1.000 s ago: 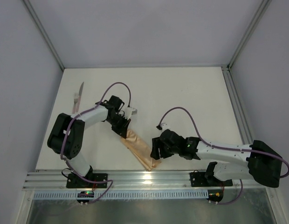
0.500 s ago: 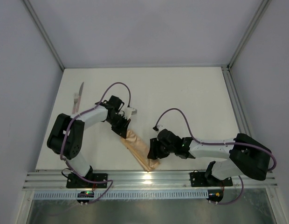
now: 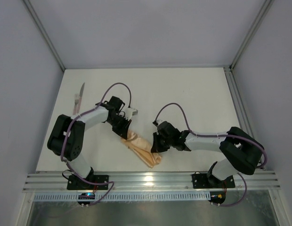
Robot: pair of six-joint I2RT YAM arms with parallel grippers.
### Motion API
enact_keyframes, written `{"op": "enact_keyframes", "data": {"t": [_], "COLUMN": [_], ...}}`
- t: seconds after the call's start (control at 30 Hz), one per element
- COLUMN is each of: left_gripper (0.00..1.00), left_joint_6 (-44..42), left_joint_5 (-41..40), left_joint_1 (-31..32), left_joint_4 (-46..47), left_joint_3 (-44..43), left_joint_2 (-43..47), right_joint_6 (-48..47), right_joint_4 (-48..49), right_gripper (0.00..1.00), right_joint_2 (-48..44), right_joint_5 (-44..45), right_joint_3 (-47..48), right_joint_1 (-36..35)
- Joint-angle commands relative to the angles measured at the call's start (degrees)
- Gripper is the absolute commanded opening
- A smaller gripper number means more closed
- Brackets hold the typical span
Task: Fold the napkin into a case and place the utensils inside
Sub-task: Grasp the top corner of the smaller rectangle folded napkin from the folded napkin.
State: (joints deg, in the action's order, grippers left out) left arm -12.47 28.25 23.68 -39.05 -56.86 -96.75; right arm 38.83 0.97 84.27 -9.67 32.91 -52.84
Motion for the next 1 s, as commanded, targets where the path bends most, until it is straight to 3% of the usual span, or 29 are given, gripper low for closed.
{"op": "enact_keyframes", "data": {"t": [0.0, 0.27, 0.43, 0.6, 0.7, 0.8, 0.83, 0.97], "left_gripper": [0.0, 0.0, 0.0, 0.0, 0.0, 0.0, 0.0, 0.0], "left_joint_6": [1.5, 8.2, 9.8, 9.7, 9.9, 9.9, 10.1, 11.0], "left_joint_5": [1.7, 1.7, 1.5, 2.2, 2.6, 2.4, 2.3, 2.6], "left_joint_1": [-0.2, -2.3, -2.7, -2.8, -3.1, -3.6, -4.0, -4.6], "left_joint_4": [0.7, 3.7, 4.9, 4.2, 3.2, 2.0, 1.9, 1.5], "left_joint_3": [-1.9, -5.9, -6.4, -6.2, -6.7, -6.9, -6.6, -6.2], "left_joint_2": [0.4, -3.7, -4.0, -1.8, -0.5, 0.4, 0.4, 0.3], "right_joint_6": [-10.8, -31.5, -41.8, -47.1, -51.2, -57.2, -59.0, -66.6], "right_joint_4": [-5.6, -12.7, -16.0, -14.0, -7.1, 8.5, 15.7, 28.8], "right_gripper": [0.03, 0.07, 0.37, 0.49, 0.51, 0.55, 0.55, 0.59], "right_joint_2": [4.2, 17.5, 18.1, 8.0, 0.8, -3.8, -4.1, -0.7], "right_joint_5": [5.0, 4.7, 4.7, 7.7, 6.0, 2.1, 0.2, -2.2], "right_joint_3": [5.6, 23.4, 28.7, 26.2, 22.4, 14.7, 13.0, 7.8], "right_joint_1": [4.8, 17.0, 17.5, 17.4, 15.8, 10.7, 9.2, 2.2]}}
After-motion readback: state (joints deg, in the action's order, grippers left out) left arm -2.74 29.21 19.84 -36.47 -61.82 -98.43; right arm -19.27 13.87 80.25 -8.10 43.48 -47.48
